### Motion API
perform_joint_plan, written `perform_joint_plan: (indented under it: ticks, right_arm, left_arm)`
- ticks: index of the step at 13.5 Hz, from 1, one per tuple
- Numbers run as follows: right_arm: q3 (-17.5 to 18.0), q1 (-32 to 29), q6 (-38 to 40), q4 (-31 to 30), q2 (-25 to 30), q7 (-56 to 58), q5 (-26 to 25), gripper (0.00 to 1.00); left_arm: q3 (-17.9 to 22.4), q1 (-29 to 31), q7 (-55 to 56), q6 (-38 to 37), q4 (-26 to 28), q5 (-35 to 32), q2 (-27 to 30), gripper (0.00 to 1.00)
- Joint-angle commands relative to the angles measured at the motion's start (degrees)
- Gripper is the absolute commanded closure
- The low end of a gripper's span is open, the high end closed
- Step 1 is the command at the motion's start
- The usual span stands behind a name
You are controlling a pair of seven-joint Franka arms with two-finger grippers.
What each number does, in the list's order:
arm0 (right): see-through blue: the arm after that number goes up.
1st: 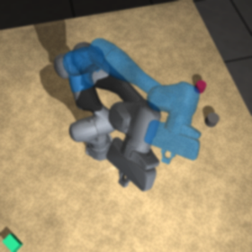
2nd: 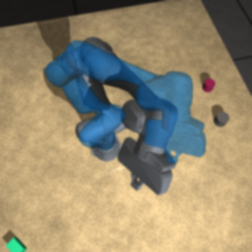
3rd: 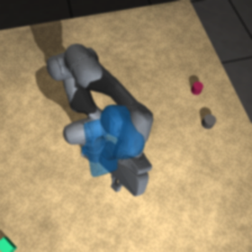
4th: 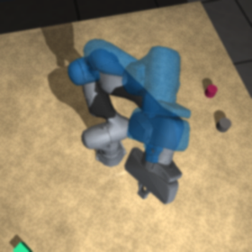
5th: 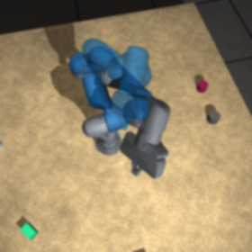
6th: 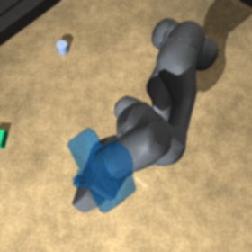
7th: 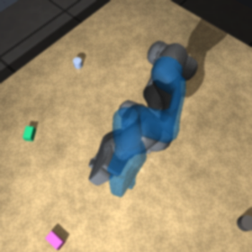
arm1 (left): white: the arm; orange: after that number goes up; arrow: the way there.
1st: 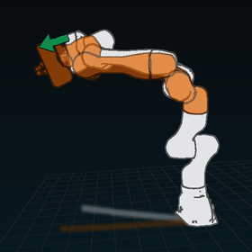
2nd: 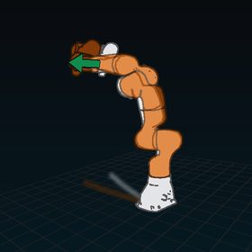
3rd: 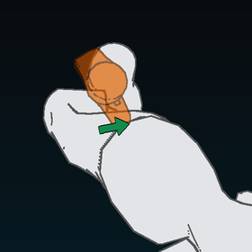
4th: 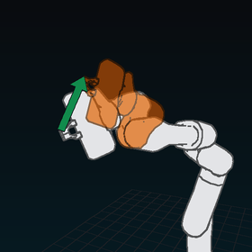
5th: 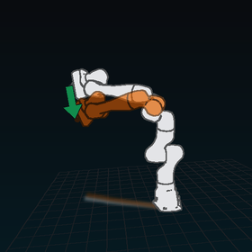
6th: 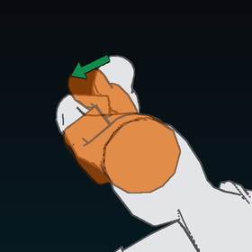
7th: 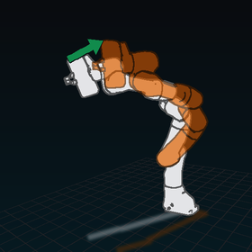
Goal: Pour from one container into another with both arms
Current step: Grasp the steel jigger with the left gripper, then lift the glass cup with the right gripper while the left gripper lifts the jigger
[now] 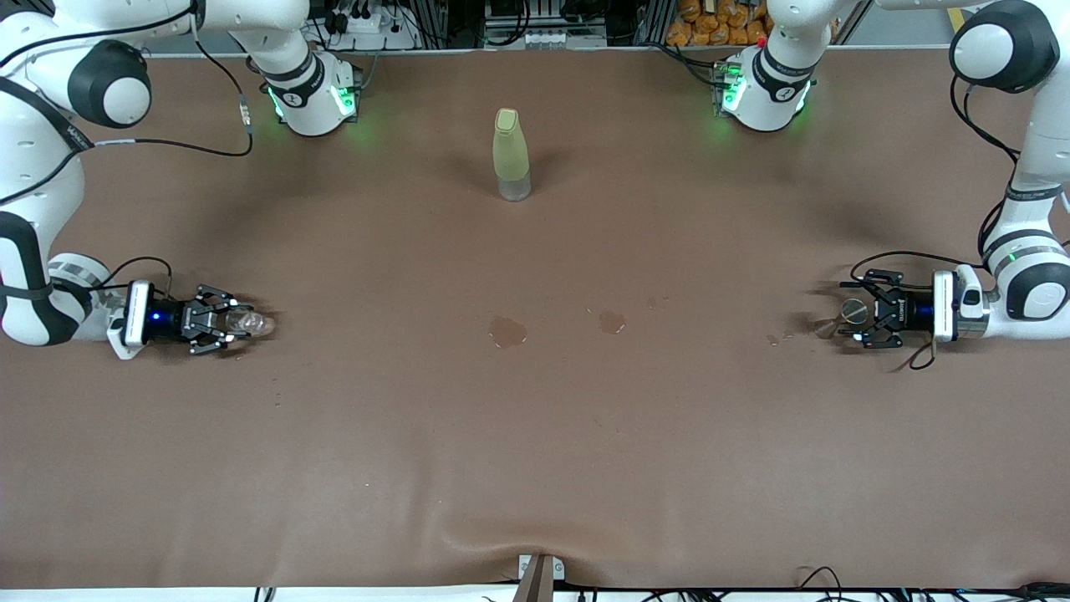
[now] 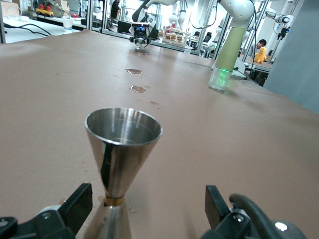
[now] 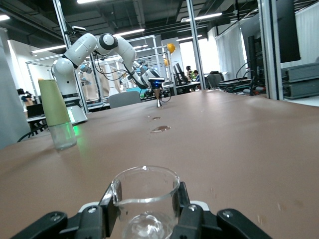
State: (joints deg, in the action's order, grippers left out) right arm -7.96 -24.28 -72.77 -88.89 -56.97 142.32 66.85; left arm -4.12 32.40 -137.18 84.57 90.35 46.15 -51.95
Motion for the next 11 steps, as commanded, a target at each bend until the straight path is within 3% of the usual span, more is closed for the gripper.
perform_joint_plan:
  ticks: [1, 9, 11]
  right_arm:
    - [0.0, 4.9, -0.4, -0.6, 3.7, -4.3, 3.5, 0.69]
    - [-0.1, 18.6, -5.5, 8.6, 5.4, -20.7, 9.1, 0.69]
    - [-0.1, 20.2, -6.1, 8.8, 5.4, -21.6, 12.1, 0.69]
  left_arm:
    - [0.0, 0.1, -2.2, 0.8, -0.6, 1.4, -0.8, 0.0]
    - [0.0, 0.1, -2.2, 2.9, -0.7, 4.3, -0.6, 0.25]
    - [0.0, 0.1, -2.2, 3.1, -0.7, 4.5, -0.6, 0.26]
